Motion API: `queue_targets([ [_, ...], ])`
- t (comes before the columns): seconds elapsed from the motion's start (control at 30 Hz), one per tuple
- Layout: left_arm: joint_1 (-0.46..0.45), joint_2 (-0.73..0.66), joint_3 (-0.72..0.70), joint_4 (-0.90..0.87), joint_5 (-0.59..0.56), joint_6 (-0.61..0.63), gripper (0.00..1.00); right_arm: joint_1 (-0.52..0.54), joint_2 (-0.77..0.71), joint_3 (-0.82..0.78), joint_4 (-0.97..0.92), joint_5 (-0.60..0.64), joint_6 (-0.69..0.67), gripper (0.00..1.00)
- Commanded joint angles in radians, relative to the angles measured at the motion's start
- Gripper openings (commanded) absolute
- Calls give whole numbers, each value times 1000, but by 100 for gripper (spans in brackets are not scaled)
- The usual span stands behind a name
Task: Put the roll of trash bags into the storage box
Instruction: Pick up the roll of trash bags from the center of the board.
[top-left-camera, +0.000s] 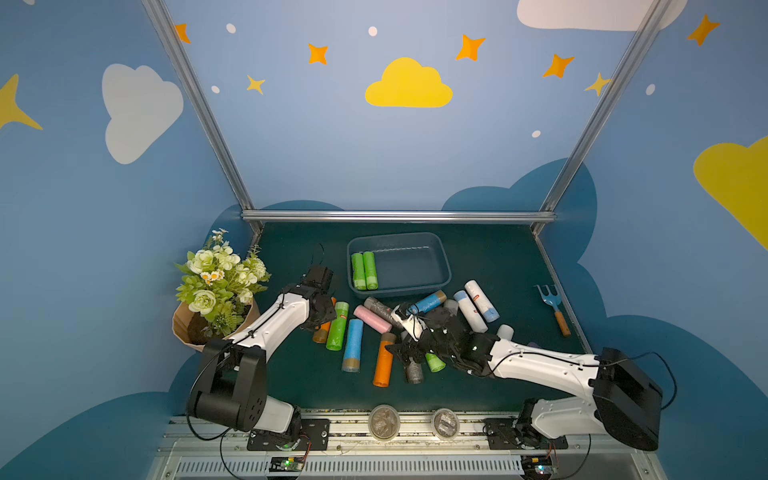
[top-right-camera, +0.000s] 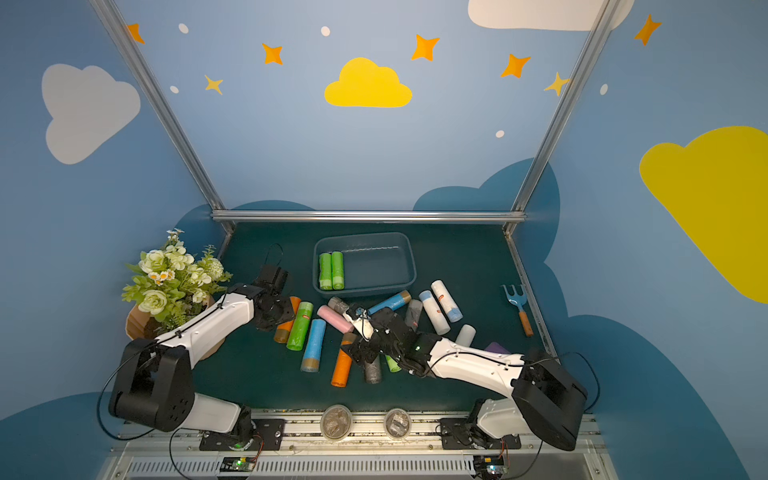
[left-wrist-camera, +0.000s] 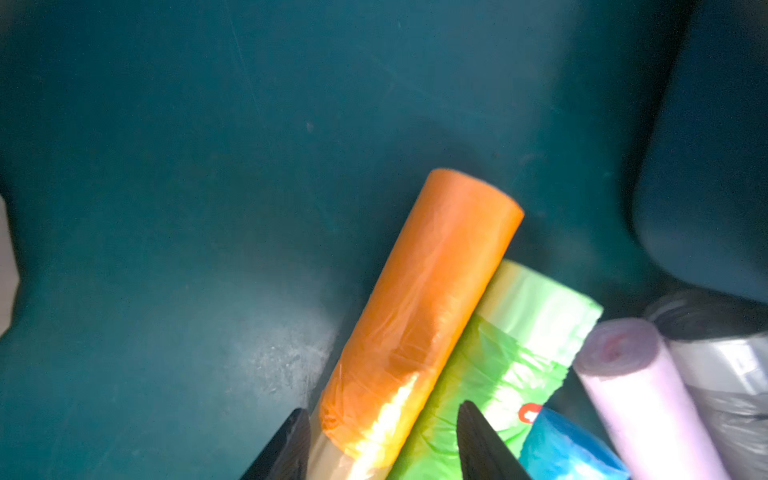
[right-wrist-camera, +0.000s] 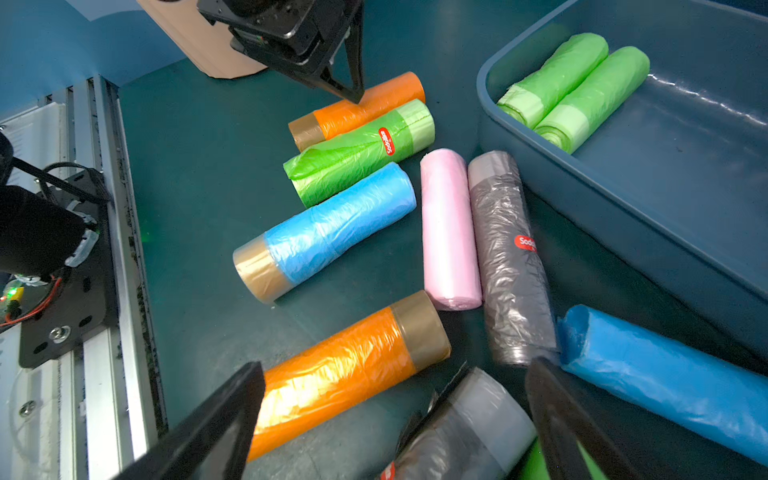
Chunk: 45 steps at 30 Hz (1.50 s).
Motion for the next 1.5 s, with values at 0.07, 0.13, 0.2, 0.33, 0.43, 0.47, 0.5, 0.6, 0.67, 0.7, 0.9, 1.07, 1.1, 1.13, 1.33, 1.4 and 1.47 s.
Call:
queue_targets([
  [0.07,9,24,-9,24,2,20,57,5,9,33,-5,0,-14,96],
  [0.13,10,32,-12,36,6,23,57,6,9,32,-6,1,-16,96],
  [0.2,13,46,-5,37,6,28,57,6,9,31,-4,1,-15,96],
  [0.33,15,67,-1,49,5,33,57,4,8,32,-6,1,-15,96],
  [0.43,15,88,7,51,6,35,57,4,5,30,-4,1,-15,96],
  [0.47,16,96,10,53,9,37,57,4,3,29,-4,3,-15,96],
  [0.5,16,100,11,54,11,39,57,3,2,29,-4,2,-15,96],
  [0.6,16,119,14,65,12,41,57,1,-1,26,-5,5,-15,96],
  [0.67,17,137,18,67,15,43,57,0,-4,25,-8,6,-15,96],
  [0.7,16,146,19,69,18,43,57,-2,-7,25,-8,7,-16,96],
  [0.9,17,183,17,81,7,43,57,-4,-7,23,-4,5,-15,96],
  [1.07,17,195,23,77,-7,42,55,-6,-2,26,-7,4,-14,96],
  [1.1,18,192,24,76,-8,44,54,-7,-2,25,-5,3,-15,96],
  [1.13,19,193,27,72,-9,45,53,-7,-2,26,-5,4,-14,96],
  [1.33,26,185,37,54,-26,47,48,-10,-2,25,-6,4,-14,96],
  [1.4,27,175,40,49,-36,46,47,-10,-2,25,-7,3,-14,96],
  [1.47,27,163,43,42,-51,45,47,-12,-4,26,-8,6,-13,96],
])
